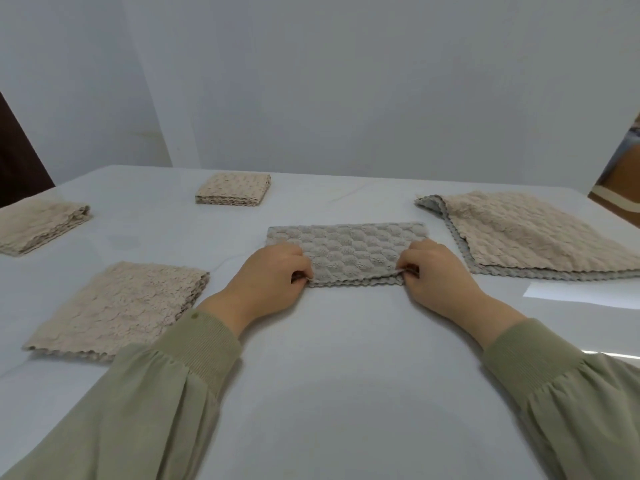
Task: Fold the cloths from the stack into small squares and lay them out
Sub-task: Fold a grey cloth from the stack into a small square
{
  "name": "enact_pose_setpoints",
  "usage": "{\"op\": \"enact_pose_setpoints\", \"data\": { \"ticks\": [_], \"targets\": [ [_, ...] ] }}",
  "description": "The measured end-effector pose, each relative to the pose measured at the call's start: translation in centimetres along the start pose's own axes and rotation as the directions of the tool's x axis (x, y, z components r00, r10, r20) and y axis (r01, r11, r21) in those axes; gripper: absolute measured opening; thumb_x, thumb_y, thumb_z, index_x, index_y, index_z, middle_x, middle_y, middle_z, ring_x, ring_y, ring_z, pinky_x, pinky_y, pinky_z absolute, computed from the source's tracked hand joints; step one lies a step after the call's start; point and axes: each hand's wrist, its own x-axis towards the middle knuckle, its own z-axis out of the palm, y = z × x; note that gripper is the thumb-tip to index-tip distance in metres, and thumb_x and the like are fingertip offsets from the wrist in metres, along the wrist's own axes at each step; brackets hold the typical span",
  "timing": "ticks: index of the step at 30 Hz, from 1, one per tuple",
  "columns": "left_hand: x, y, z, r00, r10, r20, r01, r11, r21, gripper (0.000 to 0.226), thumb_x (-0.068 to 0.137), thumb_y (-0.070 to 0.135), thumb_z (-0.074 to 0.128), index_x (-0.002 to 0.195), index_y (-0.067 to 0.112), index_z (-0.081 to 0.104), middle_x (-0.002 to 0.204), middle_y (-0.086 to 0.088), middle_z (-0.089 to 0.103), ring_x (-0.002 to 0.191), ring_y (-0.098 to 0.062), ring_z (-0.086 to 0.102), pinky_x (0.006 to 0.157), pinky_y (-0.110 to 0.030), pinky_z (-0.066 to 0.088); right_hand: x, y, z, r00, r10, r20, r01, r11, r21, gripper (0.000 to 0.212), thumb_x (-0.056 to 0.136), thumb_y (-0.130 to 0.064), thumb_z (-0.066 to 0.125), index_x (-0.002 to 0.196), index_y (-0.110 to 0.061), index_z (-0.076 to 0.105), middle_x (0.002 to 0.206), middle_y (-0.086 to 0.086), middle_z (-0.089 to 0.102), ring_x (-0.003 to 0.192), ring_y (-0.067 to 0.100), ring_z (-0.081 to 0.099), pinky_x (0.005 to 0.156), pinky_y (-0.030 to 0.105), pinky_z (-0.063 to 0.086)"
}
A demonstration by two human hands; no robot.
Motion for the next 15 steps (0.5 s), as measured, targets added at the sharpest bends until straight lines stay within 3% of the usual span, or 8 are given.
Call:
{"op": "enact_pose_setpoints", "data": {
  "ticks": [3,8,15],
  "targets": [
    [0.1,-0.2,0.0,0.996,-0.072,0.058,0.074,0.997,-0.027,0.018,0.072,0.019,0.053,0.074,0.015,0.071,0.076,0.004,0.064,0.077,-0.016,0.059,0.070,-0.030,0.048,-0.1,0.0,0.0,1.000,-0.002,0.012,0.002,1.000,0.023,0.016,0.065,0.005,0.060,0.070,-0.008,0.069,0.068,0.005,0.062,0.070,0.028,0.055,0.066,0.028,0.036],
    [0.1,-0.3,-0.3,0.995,-0.076,0.066,0.076,0.997,0.001,0.015,0.073,0.019,0.057,0.074,0.016,0.071,0.076,0.004,0.064,0.078,-0.017,0.059,0.070,-0.023,0.042,0.0,-0.2,-0.4,0.999,0.004,0.047,-0.006,0.999,0.048,0.019,0.068,0.004,0.057,0.072,-0.008,0.071,0.070,0.005,0.062,0.073,0.028,0.055,0.067,0.028,0.036],
    [0.1,-0.3,-1.3,0.977,-0.126,0.172,0.123,0.992,0.024,0.016,0.084,0.023,0.065,0.097,0.020,0.074,0.094,0.007,0.062,0.094,-0.012,0.055,0.082,-0.023,0.041,-0.8,0.0,-1.2,0.995,-0.014,0.098,0.010,0.999,0.035,0.014,0.074,-0.008,0.065,0.085,-0.013,0.073,0.078,0.001,0.060,0.080,0.025,0.053,0.072,0.032,0.041]
  ]
}}
